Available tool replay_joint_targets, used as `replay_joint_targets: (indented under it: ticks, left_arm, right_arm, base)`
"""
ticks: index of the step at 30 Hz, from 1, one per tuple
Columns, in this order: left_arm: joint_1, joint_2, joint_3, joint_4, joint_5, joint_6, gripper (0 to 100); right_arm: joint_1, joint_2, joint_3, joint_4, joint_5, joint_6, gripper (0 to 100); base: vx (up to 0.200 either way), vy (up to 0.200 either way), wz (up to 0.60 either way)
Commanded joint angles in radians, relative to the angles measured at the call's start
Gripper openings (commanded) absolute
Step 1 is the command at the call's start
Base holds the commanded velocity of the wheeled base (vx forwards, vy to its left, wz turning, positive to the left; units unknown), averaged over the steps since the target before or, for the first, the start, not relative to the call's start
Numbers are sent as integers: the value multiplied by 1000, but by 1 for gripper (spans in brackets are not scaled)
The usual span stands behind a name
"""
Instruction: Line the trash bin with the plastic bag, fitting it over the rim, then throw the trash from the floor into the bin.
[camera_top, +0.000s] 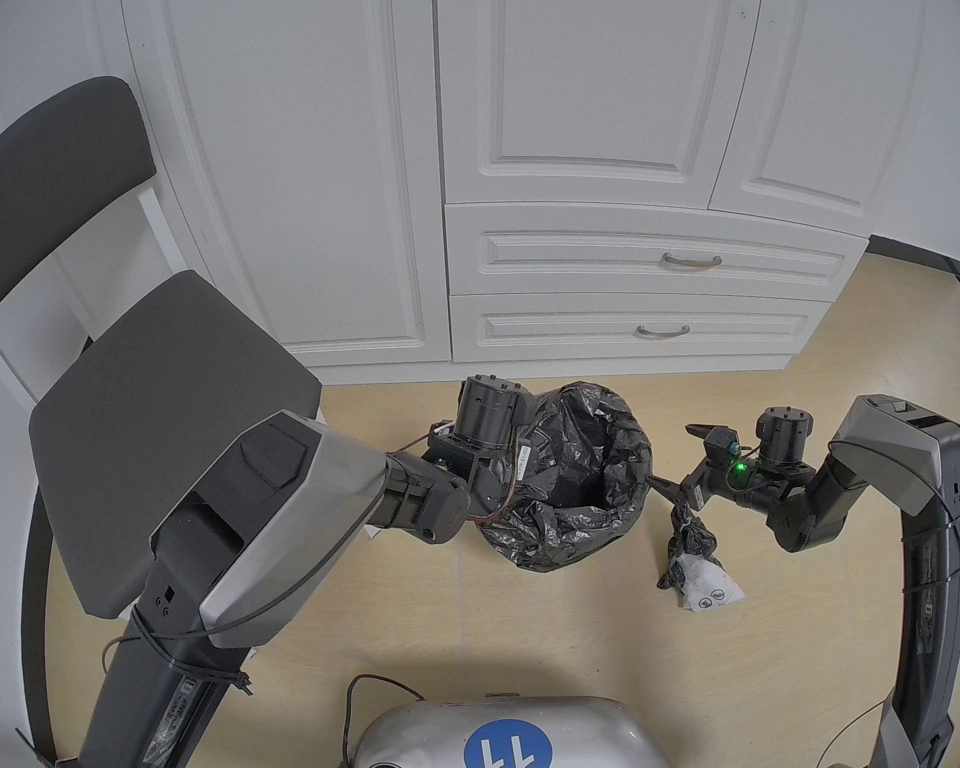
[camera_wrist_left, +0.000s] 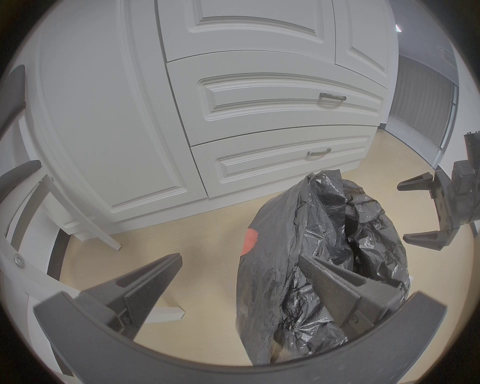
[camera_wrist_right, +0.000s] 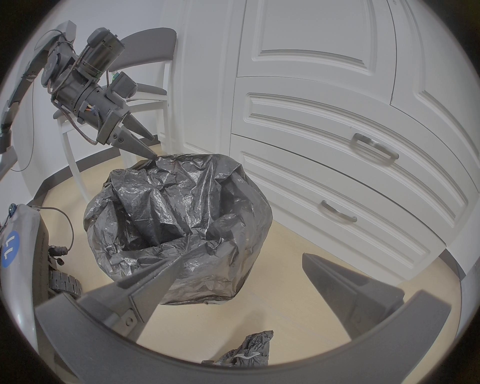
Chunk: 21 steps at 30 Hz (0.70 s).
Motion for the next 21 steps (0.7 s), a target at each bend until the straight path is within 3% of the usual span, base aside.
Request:
replay_joint_targets:
  ticks: [1, 11, 21]
  left_arm:
    - [6, 2, -3, -1, 2, 0, 100]
    - [31, 11, -23, 2, 4, 3, 100]
    - [63, 68, -174, 85, 7, 9, 100]
  right_arm:
    - [6, 0, 1, -1, -1, -1, 100]
    - [13, 0, 7, -3, -1, -4, 100]
    - [23, 2, 15, -9, -1, -4, 100]
  base:
    - [0, 0, 0]
    - [0, 0, 0]
    - [0, 0, 0]
